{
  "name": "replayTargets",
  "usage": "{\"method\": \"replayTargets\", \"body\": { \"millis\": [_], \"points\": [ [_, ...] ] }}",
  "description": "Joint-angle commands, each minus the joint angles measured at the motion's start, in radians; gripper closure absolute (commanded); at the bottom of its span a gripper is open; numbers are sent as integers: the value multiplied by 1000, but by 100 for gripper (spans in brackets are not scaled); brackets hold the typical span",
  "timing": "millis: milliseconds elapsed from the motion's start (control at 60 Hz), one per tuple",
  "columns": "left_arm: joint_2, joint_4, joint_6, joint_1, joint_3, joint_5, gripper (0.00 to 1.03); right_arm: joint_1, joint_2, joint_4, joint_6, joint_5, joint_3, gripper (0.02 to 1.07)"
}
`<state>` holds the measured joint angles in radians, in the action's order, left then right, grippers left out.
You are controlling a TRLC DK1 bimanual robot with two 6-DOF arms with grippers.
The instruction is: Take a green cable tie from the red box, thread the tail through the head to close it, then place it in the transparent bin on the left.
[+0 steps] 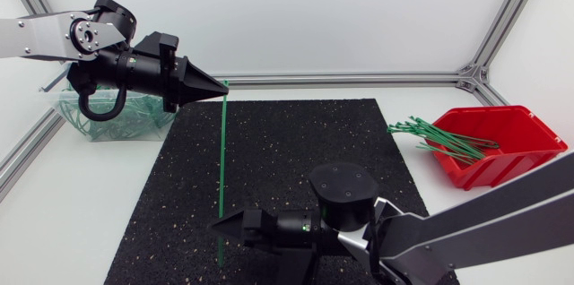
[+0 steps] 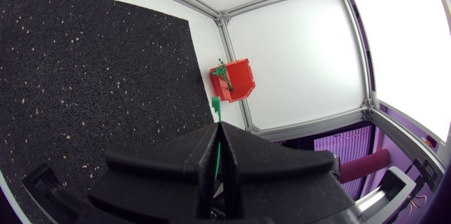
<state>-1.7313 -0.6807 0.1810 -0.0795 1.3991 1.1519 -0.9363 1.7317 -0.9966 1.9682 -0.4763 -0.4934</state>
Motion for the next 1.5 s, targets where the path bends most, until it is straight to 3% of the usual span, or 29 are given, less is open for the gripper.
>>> {"method": "replayTargets", "body": {
  "millis": [0,150,350,1183,1317,1483],
  "points": [
    [-24,-17,-25,0,29,15,100,-10,22,-13,32,-8,-14,54],
    [-25,-20,-28,0,32,15,100,-13,17,-13,35,-7,-4,71],
    [-28,-23,-35,-3,32,14,100,-12,14,-13,34,-1,6,81],
    [-28,-31,-41,-5,32,12,100,-16,-11,-8,31,7,23,95],
    [-28,-34,-55,-6,24,12,100,-13,-11,-8,26,7,13,101],
    [-11,-48,-117,-22,-20,14,100,-10,-21,10,-45,21,-8,101]
  ]
}}
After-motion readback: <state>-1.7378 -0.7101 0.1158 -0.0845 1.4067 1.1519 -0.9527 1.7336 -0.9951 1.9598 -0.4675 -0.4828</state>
